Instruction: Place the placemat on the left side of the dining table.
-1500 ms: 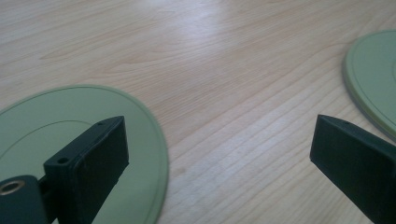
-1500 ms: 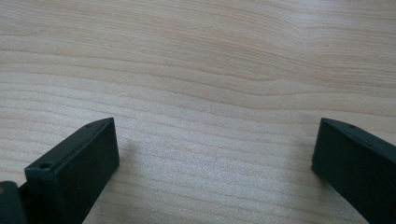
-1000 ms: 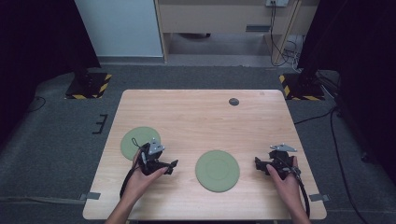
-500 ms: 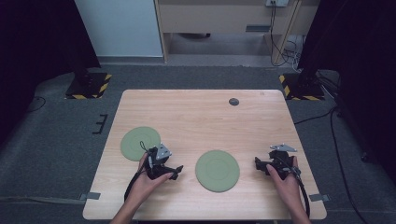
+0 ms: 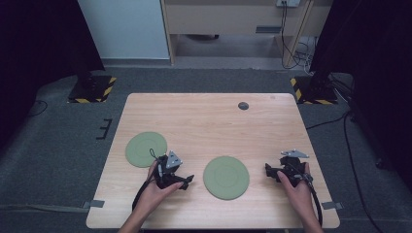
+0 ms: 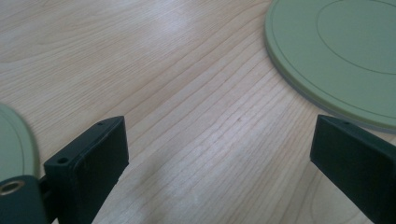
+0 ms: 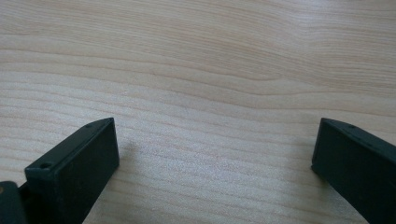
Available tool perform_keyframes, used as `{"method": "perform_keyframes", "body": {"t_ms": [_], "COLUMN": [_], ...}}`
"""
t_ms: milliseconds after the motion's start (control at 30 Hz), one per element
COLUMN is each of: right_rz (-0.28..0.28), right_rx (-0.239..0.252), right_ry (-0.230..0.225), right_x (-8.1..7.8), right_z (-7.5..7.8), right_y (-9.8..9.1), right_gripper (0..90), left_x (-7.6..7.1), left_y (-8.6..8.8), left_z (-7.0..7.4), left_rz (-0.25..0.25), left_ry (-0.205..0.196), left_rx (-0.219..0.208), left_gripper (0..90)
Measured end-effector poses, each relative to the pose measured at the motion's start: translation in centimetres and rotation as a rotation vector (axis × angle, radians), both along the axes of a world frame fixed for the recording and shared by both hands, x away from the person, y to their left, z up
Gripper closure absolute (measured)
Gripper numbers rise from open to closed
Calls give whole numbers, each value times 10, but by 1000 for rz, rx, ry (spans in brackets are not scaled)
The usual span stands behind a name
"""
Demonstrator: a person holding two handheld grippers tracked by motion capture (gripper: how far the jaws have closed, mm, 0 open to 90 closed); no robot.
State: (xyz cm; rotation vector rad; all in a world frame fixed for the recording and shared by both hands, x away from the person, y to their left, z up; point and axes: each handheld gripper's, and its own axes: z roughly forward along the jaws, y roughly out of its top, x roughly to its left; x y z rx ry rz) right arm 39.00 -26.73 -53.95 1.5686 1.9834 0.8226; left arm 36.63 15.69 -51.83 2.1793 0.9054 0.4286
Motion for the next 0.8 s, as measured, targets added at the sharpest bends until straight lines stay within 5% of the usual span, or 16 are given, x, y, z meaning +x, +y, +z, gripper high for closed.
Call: {"method": "perform_keyframes", "body": {"t_ms": [367, 800], "right_rz": [1, 6], "right_rx": [0, -2], "right_ry": [0, -1], "right_x": [0, -1], "right_z": [0, 0], "right_y": [0, 0], "right_gripper": [9, 9], "left_x": [11, 14], "left_y": [-28, -24], "left_z": [-16, -18], "left_rz": [-18, 43], "left_ry": [32, 50], "left_rx": [31, 5], "left_gripper": [38, 26]}}
